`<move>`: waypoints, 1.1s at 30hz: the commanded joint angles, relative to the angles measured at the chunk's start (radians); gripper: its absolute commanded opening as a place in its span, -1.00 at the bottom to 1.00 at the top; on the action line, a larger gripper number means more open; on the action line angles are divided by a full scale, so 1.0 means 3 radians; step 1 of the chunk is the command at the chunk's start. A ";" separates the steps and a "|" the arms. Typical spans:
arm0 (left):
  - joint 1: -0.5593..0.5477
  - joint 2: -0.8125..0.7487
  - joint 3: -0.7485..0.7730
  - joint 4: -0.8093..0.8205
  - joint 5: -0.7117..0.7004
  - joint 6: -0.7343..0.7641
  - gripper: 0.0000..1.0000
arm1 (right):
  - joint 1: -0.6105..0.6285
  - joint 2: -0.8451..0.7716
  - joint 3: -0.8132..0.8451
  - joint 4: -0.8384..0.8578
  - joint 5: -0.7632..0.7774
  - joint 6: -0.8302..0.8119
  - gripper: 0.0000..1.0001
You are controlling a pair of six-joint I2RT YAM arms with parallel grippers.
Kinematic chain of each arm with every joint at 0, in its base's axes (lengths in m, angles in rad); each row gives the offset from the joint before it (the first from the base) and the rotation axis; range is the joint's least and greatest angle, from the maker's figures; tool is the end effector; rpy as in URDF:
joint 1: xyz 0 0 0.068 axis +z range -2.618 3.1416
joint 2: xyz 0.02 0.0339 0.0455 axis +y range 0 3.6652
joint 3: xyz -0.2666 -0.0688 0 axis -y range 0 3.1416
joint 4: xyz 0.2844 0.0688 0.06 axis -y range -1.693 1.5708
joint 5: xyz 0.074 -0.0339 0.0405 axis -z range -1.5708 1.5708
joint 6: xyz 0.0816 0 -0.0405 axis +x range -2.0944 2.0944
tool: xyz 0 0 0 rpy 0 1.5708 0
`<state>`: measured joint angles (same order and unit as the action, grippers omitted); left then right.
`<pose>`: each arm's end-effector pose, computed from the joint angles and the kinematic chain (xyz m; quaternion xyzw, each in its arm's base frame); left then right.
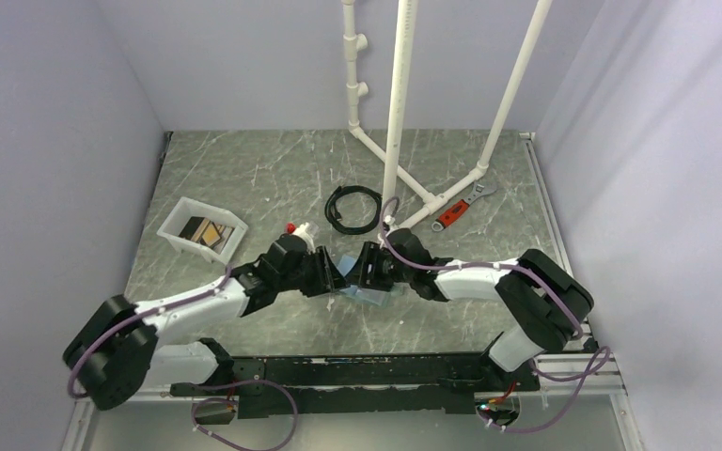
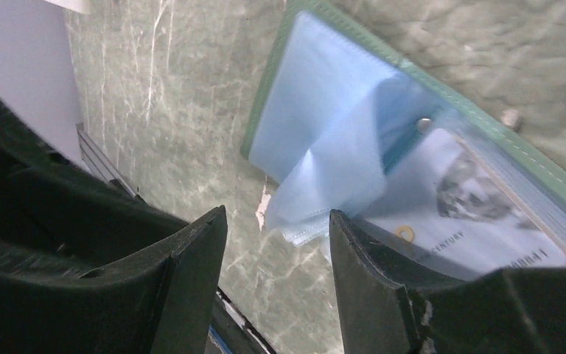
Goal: Put the credit cards into the card holder
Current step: Open the card holder at the center of the board.
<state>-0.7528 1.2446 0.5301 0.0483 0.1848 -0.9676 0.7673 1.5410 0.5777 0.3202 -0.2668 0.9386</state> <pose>0.2160 -0.2229 0.1297 -0.0559 0.8948 -0.3840 0.2209 0.2340 0.2556 0.0891 0.0165 0.8882 0.4122 0.2021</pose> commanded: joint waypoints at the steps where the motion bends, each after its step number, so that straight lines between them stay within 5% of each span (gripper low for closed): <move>1: 0.0012 -0.0439 -0.0079 -0.0314 -0.0187 -0.0083 -0.09 | 0.0159 0.0085 0.0239 0.0010 0.0248 0.0011 0.12; 7: 0.0034 -0.0804 -0.0008 -0.0778 -0.0346 0.0017 0.08 | 0.0372 0.0017 0.0386 -0.0078 0.0579 -0.0155 0.25; 19: 0.0045 -0.0923 -0.0044 -0.0771 -0.0336 -0.0019 0.16 | 0.0422 0.0229 0.0817 -0.0334 0.0739 -0.0441 0.32; 25: 0.0070 -0.0414 0.0064 -0.0273 0.0088 0.0068 0.15 | 0.0389 -0.0287 0.0619 -0.0655 0.0766 -0.0493 0.47; 33: 0.0172 0.0489 0.0414 0.0051 0.0182 0.0248 -0.10 | 0.0143 -0.0909 0.0307 -0.1052 0.0819 -0.0438 0.50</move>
<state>-0.7109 1.2781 0.6018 0.0189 0.2028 -0.9485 0.8341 1.3697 0.6941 -0.0425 -0.0044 0.7769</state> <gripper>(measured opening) 0.477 0.754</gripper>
